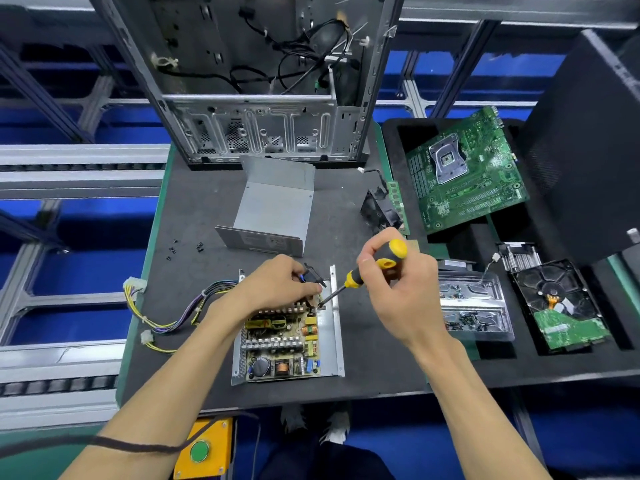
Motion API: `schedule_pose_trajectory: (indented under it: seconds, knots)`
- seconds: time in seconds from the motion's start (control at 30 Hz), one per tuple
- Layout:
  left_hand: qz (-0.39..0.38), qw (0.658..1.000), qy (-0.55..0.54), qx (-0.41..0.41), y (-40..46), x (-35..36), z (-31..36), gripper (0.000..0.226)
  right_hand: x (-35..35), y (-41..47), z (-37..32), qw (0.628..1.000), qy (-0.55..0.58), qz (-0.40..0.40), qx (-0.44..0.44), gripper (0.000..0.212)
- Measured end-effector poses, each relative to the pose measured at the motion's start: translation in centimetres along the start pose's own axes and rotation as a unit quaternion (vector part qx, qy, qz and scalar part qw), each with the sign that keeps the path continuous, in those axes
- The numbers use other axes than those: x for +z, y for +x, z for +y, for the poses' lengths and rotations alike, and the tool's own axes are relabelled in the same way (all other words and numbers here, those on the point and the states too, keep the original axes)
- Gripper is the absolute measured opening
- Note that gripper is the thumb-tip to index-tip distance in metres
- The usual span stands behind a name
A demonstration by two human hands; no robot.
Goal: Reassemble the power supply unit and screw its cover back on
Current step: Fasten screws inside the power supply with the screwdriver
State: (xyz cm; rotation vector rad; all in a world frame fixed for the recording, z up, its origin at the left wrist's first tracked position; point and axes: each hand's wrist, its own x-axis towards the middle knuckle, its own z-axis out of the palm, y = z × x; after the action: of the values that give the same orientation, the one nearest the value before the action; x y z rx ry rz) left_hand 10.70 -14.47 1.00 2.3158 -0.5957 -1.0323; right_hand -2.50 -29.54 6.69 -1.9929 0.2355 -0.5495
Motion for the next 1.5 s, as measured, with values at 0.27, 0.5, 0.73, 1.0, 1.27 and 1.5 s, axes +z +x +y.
schedule_pose_trajectory:
  seconds: [0.27,0.5,0.73,1.0,1.27,1.5]
  knots:
    - [0.06,0.997,-0.009,-0.041,0.0,0.1,-0.2,0.05,1.3,-0.3,0.5,0.994,-0.089,-0.062,-0.02,0.02]
    - [0.092,0.993,-0.07,-0.039,-0.2,-0.1,-0.7,0.05,2.2,-0.3,1.4,0.991,-0.115,-0.071,-0.008,0.014]
    - [0.092,0.992,-0.069,-0.042,0.0,-0.1,-0.7,0.058,2.4,-0.1,1.5,0.99,-0.12,-0.068,-0.02,0.019]
    - [0.088,0.992,-0.078,-0.039,0.3,-0.1,-0.9,0.061,2.6,0.0,2.1,0.987,-0.138,-0.077,-0.01,0.015]
    - [0.085,0.992,-0.083,-0.031,0.3,-0.1,-0.9,0.058,2.8,0.1,2.3,0.988,-0.133,-0.08,-0.017,0.018]
    - [0.082,0.992,-0.093,-0.033,0.1,-0.2,-0.7,0.059,2.9,0.1,2.8,0.987,-0.134,-0.084,-0.016,0.017]
